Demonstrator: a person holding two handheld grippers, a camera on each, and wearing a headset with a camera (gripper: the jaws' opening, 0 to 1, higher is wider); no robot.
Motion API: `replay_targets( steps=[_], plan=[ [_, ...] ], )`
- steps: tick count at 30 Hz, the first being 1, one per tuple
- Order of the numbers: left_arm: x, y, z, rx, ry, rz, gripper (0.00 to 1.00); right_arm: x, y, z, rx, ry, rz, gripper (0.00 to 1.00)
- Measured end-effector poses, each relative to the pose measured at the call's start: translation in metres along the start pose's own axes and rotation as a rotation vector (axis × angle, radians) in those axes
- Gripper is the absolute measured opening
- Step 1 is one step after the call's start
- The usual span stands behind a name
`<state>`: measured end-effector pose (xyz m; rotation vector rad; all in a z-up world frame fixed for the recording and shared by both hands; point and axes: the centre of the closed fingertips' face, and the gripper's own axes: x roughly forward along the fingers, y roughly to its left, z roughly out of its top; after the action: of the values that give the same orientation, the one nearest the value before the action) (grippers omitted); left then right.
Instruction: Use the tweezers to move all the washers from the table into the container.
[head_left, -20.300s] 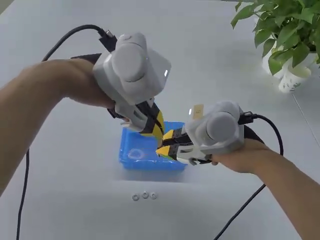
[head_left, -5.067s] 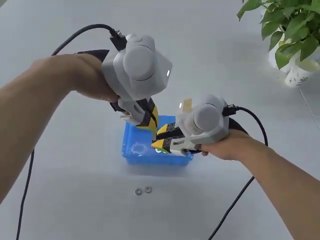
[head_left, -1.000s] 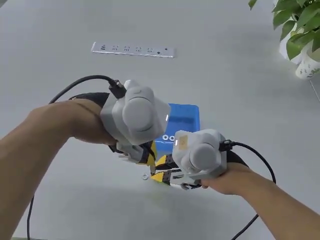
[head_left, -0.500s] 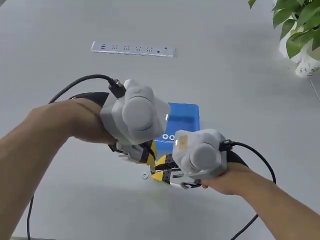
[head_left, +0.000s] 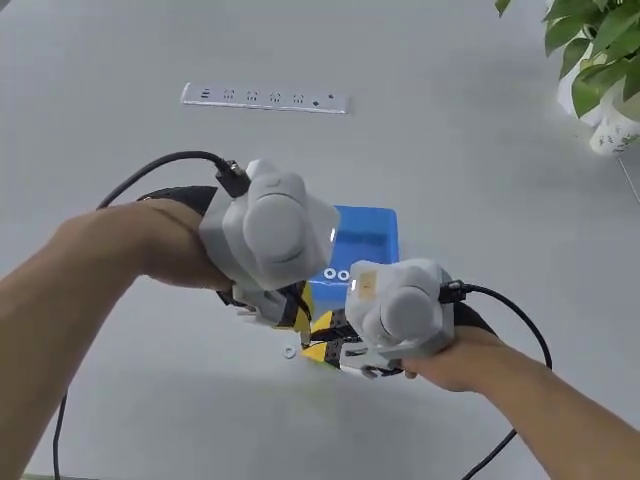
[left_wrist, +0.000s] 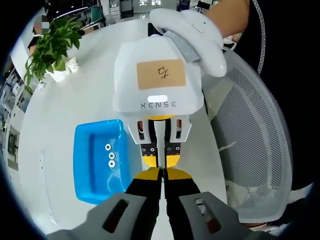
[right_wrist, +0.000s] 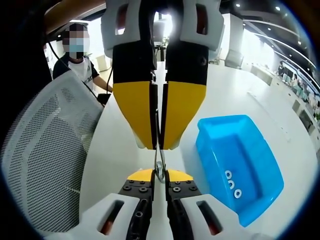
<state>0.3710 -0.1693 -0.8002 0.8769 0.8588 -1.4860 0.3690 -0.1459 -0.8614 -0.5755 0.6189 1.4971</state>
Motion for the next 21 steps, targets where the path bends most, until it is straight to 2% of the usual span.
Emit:
replay_targets(
  steps=[21],
  plan=[
    [-0.0024, -0.0013, 0.0008, 0.01, 0.001, 0.001, 0.05, -0.0016, 0.0022, 0.0021, -0.006, 0.0, 0.002, 0.09]
  ],
)
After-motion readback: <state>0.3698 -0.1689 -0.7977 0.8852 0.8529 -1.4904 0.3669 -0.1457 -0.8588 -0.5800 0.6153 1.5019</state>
